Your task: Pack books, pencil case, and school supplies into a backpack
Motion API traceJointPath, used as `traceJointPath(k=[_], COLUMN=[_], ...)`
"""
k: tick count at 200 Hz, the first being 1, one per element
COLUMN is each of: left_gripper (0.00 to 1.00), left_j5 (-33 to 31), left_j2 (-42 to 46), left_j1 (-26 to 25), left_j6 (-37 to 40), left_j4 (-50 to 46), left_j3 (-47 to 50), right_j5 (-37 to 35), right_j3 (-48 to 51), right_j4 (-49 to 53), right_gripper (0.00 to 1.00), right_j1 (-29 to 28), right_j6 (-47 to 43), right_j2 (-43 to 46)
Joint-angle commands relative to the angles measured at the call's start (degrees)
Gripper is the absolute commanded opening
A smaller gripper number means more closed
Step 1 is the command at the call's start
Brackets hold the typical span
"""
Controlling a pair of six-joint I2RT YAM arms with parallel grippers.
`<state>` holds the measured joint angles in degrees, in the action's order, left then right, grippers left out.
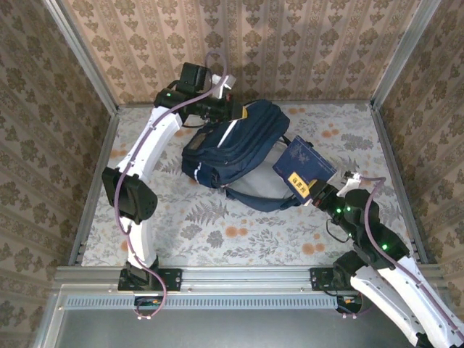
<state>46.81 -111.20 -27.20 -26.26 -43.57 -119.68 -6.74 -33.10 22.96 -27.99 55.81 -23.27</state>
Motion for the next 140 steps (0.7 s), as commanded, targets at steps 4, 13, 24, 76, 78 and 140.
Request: traceJointPath(k=[4, 13, 24, 76, 78, 140], left_gripper=[0.0, 0.0, 0.0, 0.0, 0.0, 0.0], left_j5=[7.3, 7.3, 7.5, 8.7, 8.7, 9.0], left_j2=[2.5, 2.7, 3.0, 4.4, 4.5, 5.3], left_j1=[0.3, 0.2, 0.3, 0.1, 0.1, -0.5], left_j6=[-3.0, -2.9, -2.8, -3.4, -3.4, -3.5], left_j4=[10.9, 11.0, 11.1, 12.7, 12.7, 13.3], left_j3=[-1.5, -1.1, -0.6, 2.2, 2.4, 3.9], right_j5=[5.6, 7.2, 8.9, 12.4, 12.4, 14.8], right_j3=[5.0, 7.4, 10.0, 9.5, 9.4, 3.7], right_j4=[-7.0, -11.5, -17.2, -29.5, -29.7, -36.9], right_gripper=[0.0, 0.0, 0.0, 0.0, 0.0, 0.0], right_j1=[0.2, 0.2, 0.2, 0.2, 0.2, 0.1], right_j6=[9.6, 12.6, 15.8, 15.8, 15.8, 16.8], right_j2=[1.7, 1.2, -0.1, -8.4, -8.6, -22.2])
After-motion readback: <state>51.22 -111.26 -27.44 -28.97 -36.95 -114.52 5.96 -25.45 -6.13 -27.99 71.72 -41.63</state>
